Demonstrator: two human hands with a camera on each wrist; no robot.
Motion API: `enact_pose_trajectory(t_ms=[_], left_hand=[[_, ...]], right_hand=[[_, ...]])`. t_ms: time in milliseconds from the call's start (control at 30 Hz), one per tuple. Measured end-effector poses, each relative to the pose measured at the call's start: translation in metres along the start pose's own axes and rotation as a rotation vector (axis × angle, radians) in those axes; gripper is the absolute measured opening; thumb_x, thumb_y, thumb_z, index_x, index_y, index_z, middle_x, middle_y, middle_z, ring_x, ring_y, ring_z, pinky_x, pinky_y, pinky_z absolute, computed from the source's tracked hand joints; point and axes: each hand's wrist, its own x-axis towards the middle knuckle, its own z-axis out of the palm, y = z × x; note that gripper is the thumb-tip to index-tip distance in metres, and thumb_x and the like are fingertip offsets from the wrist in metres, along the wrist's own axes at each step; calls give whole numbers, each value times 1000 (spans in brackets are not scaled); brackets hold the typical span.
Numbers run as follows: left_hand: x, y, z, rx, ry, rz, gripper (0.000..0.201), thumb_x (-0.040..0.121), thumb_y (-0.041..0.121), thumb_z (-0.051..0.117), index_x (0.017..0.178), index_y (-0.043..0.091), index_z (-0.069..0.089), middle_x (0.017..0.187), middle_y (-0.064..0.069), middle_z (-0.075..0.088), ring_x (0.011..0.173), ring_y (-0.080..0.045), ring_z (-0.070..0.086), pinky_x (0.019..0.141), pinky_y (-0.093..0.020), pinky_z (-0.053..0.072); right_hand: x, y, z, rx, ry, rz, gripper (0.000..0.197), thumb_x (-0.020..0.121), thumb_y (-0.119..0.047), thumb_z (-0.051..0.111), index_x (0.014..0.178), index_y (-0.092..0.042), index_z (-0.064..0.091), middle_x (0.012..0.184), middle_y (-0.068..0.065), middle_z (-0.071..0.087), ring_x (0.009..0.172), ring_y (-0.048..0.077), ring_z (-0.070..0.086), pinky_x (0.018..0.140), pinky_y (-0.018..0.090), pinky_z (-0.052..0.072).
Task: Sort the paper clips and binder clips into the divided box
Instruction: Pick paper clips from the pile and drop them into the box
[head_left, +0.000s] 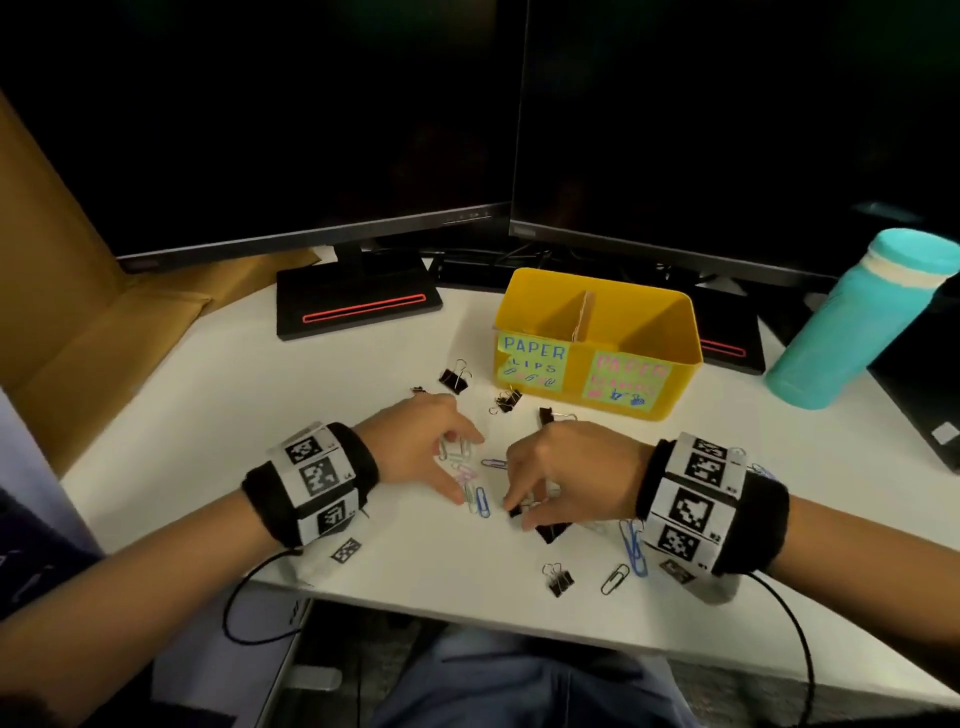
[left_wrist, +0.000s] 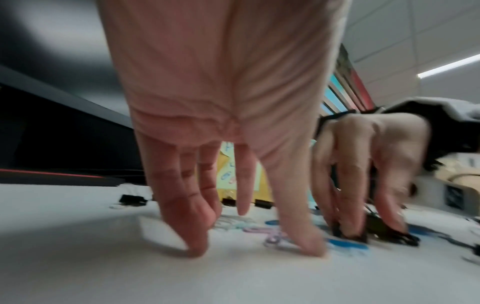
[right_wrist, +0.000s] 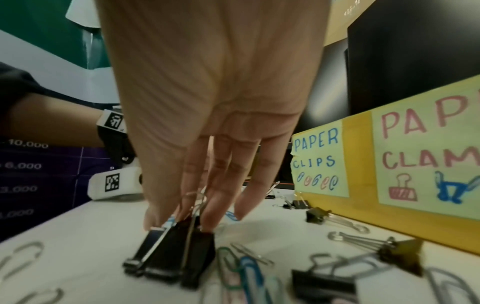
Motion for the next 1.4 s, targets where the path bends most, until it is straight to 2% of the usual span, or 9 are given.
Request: enact_pose_trajectory(t_ms=[167, 333, 567, 667, 833, 1033, 1200, 1300, 1400], left_hand=[[4, 9, 6, -88, 60, 19, 37, 73, 22, 79, 104, 9, 65, 102, -9, 64, 74, -16, 61, 74, -29, 52], [0, 2, -4, -61, 71, -38, 67, 63, 38, 84, 121, 20, 56, 108, 5, 48, 87, -12, 48, 82, -26, 46], [-4, 1, 6, -137, 86, -27, 23, 73, 22, 79, 90, 11, 69, 79, 2, 60, 70, -19, 64, 62, -28, 55], [-6, 3, 11, -172, 83, -58, 11, 78, 16, 73, 85, 8, 70, 64, 6, 59, 54, -10, 57, 46, -16, 49], [-8, 2, 13, -61, 110, -44, 14, 83, 24, 68, 83, 10, 69, 79, -3, 70, 68, -13, 62, 69, -27, 53], [-1, 1, 1, -209, 52, -67, 10, 81, 13, 71, 75, 5, 67, 52, 6, 57, 44, -5, 55, 54, -17, 49], [6, -3, -28, -253, 157, -56, 8, 80, 10, 72, 77, 2, 71, 58, -1, 65, 51, -12, 62, 60, -24, 58], [22, 3, -57, -327, 348, -6, 15, 81, 18, 71, 84, 3, 70, 72, -5, 69, 58, -11, 64, 54, -13, 55], [51, 11, -74, -388, 570, 20, 16, 82, 19, 70, 85, 3, 69, 72, -2, 68, 58, -6, 65, 53, -12, 55]], right_hand=[[-7, 9, -12, 83, 91, 130, 26, 75, -47, 70, 92, -29, 75, 95, -10, 68, 75, 5, 62, 67, 28, 52], [22, 9, -17, 107, 23, 350, 35, 83, -26, 69, 115, -11, 66, 110, 3, 72, 101, 16, 65, 84, 23, 48], [48, -19, 2, 105, -29, 459, 65, 60, -53, 80, 105, -8, 66, 94, 0, 64, 88, 20, 59, 80, 32, 54], [53, -20, 6, 127, -12, 470, 54, 65, -45, 80, 101, -7, 68, 102, 7, 70, 95, 23, 63, 83, 37, 56], [60, -16, 2, 181, -40, 536, 43, 72, -33, 77, 104, -5, 70, 104, 11, 73, 85, 23, 66, 86, 38, 57], [68, -8, -1, 345, -150, 597, 32, 79, -17, 69, 108, -3, 71, 103, 10, 76, 84, 17, 71, 86, 34, 59], [61, 2, -3, 589, -46, 655, 29, 75, -6, 70, 101, 7, 70, 81, 13, 71, 74, 19, 66, 82, 38, 60], [41, 13, -27, 672, 100, 628, 19, 79, -8, 70, 96, 1, 72, 69, 1, 66, 63, 11, 63, 60, 21, 59], [18, 34, -74, 611, 430, 655, 3, 80, -15, 71, 81, -13, 71, 74, -2, 68, 67, 9, 65, 55, 19, 57]])
